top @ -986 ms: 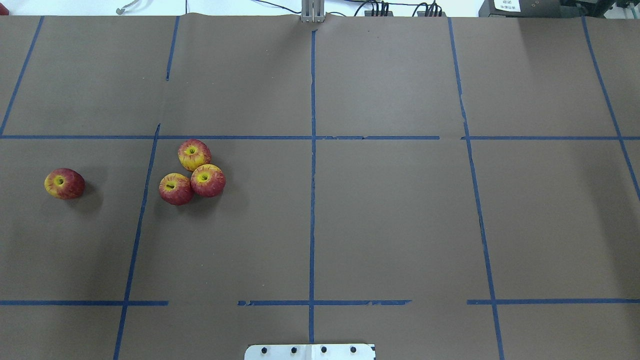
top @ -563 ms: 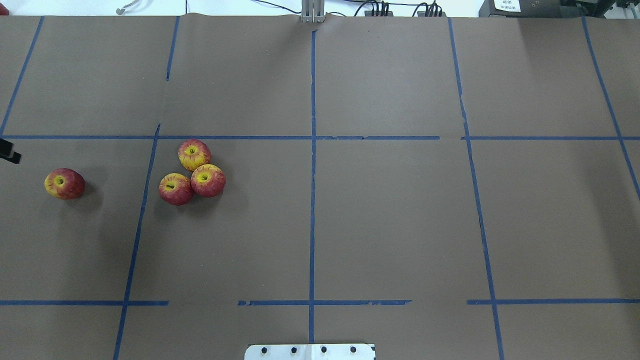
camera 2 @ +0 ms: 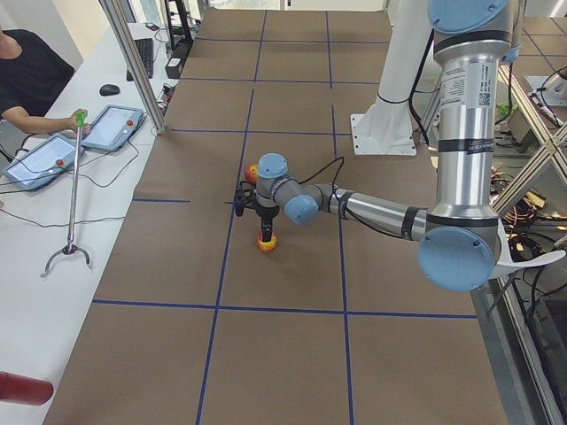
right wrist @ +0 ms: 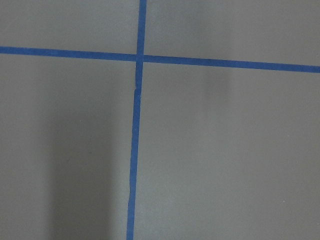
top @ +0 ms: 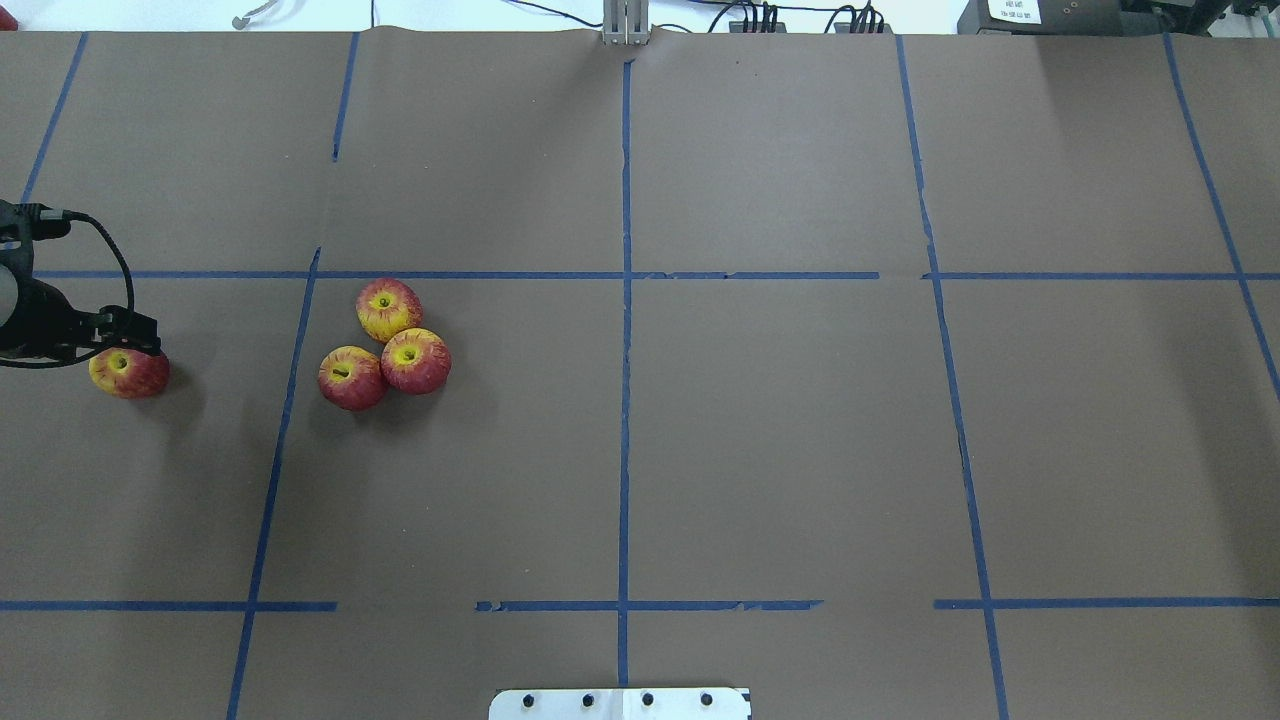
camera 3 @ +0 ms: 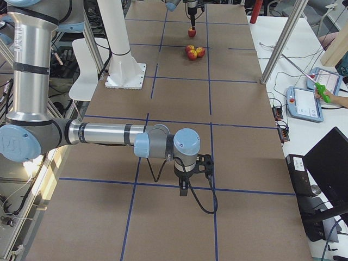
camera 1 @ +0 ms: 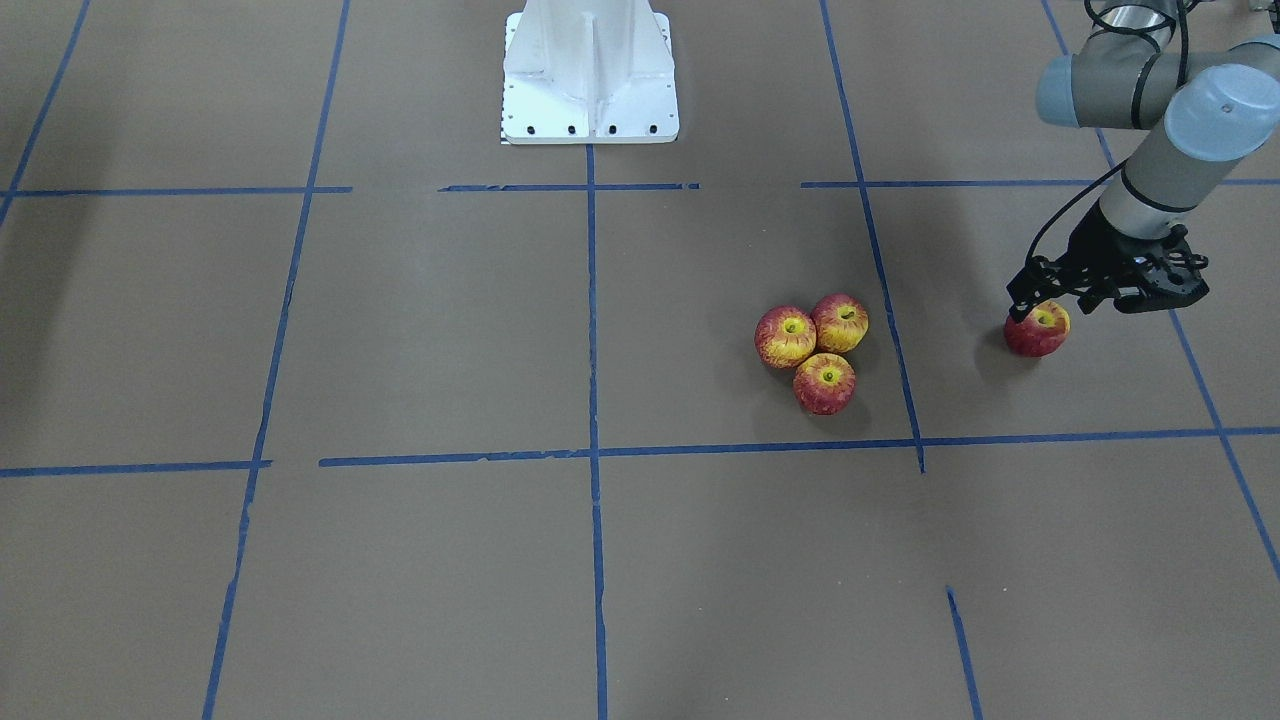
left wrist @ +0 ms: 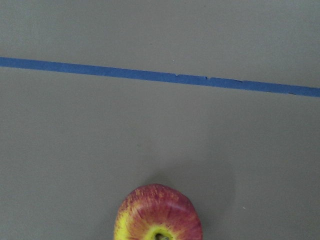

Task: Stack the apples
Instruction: 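Move the left gripper down over the lone red-yellow apple, then close the left gripper on the lone apple and lift it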

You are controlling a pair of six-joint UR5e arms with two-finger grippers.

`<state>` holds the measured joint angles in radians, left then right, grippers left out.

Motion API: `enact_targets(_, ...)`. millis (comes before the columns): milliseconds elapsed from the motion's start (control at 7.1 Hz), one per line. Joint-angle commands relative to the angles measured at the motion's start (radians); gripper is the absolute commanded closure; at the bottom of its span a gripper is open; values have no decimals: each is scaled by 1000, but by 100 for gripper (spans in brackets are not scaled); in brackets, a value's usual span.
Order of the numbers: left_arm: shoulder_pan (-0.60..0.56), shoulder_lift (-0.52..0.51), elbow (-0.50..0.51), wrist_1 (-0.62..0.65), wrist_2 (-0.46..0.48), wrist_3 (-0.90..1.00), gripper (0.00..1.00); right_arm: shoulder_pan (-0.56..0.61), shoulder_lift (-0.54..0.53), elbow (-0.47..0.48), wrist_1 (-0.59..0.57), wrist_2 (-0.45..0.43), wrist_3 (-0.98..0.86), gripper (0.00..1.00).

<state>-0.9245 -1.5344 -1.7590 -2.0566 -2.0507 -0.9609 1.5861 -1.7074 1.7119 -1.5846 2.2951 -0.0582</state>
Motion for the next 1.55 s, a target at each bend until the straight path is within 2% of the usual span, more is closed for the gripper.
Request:
enact_targets(0, 26, -7, 21, 0, 38, 2, 0, 0, 0, 0, -1, 0, 0, 0)
enact_targets(423, 39, -41, 85, -2, 40, 4, 0, 0, 0, 0, -2, 0, 0, 0)
enact_targets(704, 39, -49, 117, -4, 40, 8, 9, 0, 0, 0, -2, 0, 0, 0)
enact_targets(845, 39, -50, 118, -4, 40, 8, 38, 0, 0, 0, -2, 0, 0, 0)
enact_targets(986, 39, -50, 115, -2, 40, 8, 90, 0, 0, 0, -2, 0, 0, 0)
enact_targets(1127, 36, -50, 89, 4, 34, 7, 100, 0, 0, 0, 0, 0, 0, 0)
enact_targets(1268, 32, -50, -22, 57, 26, 1, 100, 0, 0, 0, -1, 0, 0, 0)
enact_targets(1408, 33, -87, -136, 176, -17, -13, 100, 0, 0, 0, 0, 0, 0, 0)
